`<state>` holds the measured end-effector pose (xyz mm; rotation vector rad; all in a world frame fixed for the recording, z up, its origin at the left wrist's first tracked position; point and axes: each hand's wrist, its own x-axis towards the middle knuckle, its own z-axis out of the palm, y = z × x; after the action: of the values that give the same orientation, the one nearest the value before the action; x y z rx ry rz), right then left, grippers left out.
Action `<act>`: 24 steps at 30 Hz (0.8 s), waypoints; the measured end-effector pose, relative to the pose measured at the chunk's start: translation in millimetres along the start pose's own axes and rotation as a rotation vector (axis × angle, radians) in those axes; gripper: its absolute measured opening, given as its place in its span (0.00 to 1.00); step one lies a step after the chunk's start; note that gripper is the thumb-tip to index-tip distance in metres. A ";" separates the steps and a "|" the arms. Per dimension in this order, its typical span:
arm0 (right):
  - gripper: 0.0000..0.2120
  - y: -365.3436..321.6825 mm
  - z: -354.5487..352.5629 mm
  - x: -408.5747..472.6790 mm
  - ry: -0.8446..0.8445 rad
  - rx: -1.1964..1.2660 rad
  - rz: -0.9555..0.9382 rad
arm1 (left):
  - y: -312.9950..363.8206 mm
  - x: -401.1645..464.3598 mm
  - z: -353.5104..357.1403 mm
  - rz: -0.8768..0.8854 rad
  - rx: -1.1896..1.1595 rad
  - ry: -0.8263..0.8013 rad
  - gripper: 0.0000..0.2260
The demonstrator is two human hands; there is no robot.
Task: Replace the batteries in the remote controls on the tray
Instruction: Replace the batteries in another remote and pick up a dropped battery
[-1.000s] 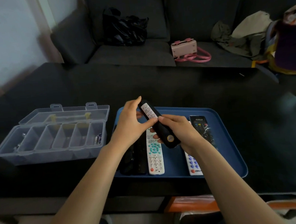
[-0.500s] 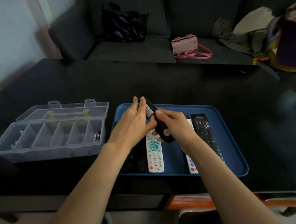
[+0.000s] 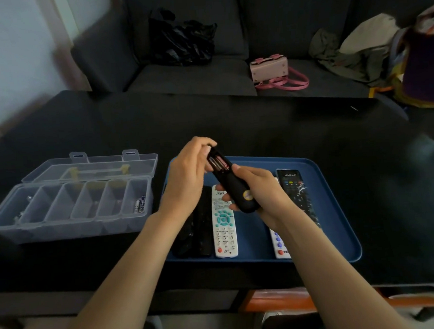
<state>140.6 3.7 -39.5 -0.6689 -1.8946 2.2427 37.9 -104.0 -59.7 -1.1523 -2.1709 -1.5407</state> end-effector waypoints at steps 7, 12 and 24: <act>0.10 0.0 -4.1 1.9 0.160 0.034 -0.022 | -2.7 6.7 0.8 -0.424 -0.322 0.234 0.09; 0.10 -2.5 -13.5 2.0 0.266 0.105 -0.064 | -6.4 -5.0 21.4 -0.632 -0.355 -0.073 0.02; 0.10 1.4 -20.2 -0.6 0.206 0.080 -0.006 | -8.7 -8.6 43.0 -0.350 0.261 -0.246 0.11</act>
<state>149.7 21.5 -43.0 -0.8439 -1.6994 2.1401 47.5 -71.3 -88.7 -0.9581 -2.7612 -1.2296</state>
